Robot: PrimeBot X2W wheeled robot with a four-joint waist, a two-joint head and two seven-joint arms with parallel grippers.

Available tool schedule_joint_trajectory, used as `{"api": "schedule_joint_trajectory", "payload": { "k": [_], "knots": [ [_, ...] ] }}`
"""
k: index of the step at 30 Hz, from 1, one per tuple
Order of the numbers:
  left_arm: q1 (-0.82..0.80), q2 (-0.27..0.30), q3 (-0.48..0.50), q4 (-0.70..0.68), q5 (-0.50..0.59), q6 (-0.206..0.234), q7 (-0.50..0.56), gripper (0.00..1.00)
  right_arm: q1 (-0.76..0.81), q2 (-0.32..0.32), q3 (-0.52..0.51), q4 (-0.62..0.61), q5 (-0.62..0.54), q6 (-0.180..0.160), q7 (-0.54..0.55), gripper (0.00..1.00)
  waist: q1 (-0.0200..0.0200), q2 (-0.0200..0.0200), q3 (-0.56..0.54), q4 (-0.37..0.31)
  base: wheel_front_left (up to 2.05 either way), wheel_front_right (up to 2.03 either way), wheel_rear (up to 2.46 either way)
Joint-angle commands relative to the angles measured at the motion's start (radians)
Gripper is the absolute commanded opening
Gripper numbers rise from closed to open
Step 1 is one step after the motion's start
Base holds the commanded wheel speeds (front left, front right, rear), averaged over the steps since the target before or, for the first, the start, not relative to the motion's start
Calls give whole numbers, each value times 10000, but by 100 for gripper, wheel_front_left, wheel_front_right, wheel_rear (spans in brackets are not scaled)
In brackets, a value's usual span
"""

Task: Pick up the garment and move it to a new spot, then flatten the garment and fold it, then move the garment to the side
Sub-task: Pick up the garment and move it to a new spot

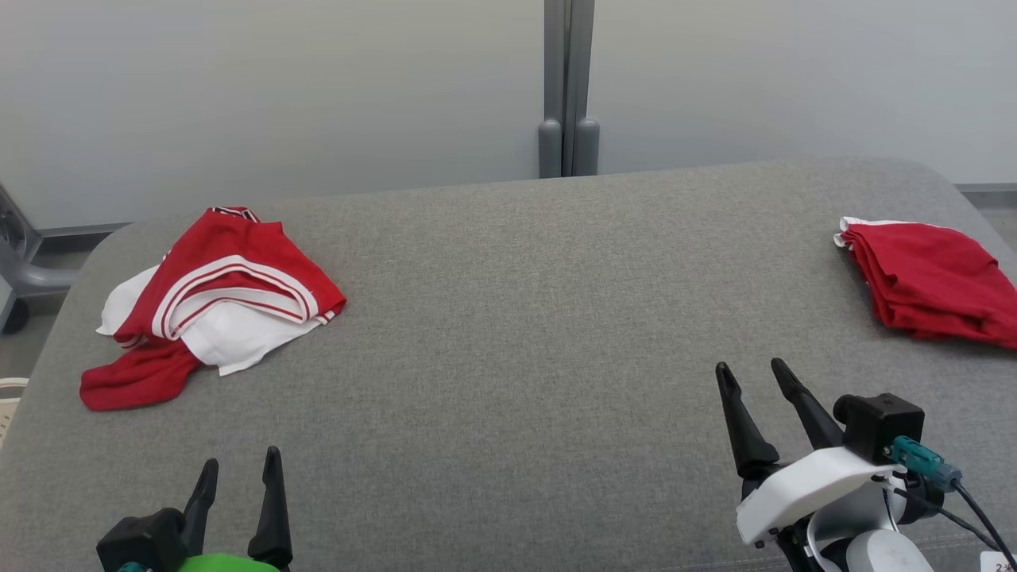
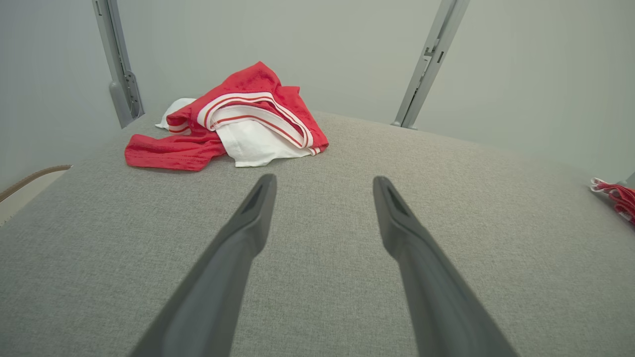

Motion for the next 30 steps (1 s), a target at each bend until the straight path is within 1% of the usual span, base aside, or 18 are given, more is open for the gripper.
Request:
{"api": "schedule_joint_trajectory", "payload": {
  "k": [1,6,11,16,25,30],
  "knots": [
    [-134,45,18,-34,52,4,-7,100,154,-8,-25,23,31,-7,-51,100,0,0,-2,21,0,0,0],
    [-217,93,-34,-55,104,10,59,100,165,-8,-80,36,-70,-6,-61,100,0,0,-8,231,0,0,0],
    [-330,184,-58,-58,178,12,98,100,197,-8,-120,55,-166,-6,-97,100,0,0,9,719,0,0,0],
    [-441,300,-106,-81,306,31,166,100,188,-9,-148,76,-99,-7,-141,100,0,0,41,1523,0,0,0],
    [-537,487,-142,-137,411,71,292,100,80,-12,-2,233,92,-6,-350,100,0,0,108,3284,0,0,0],
    [-558,511,-105,-193,430,120,268,100,-44,-14,114,384,218,-7,-475,100,0,0,125,3990,0,0,0]
  ]
}}
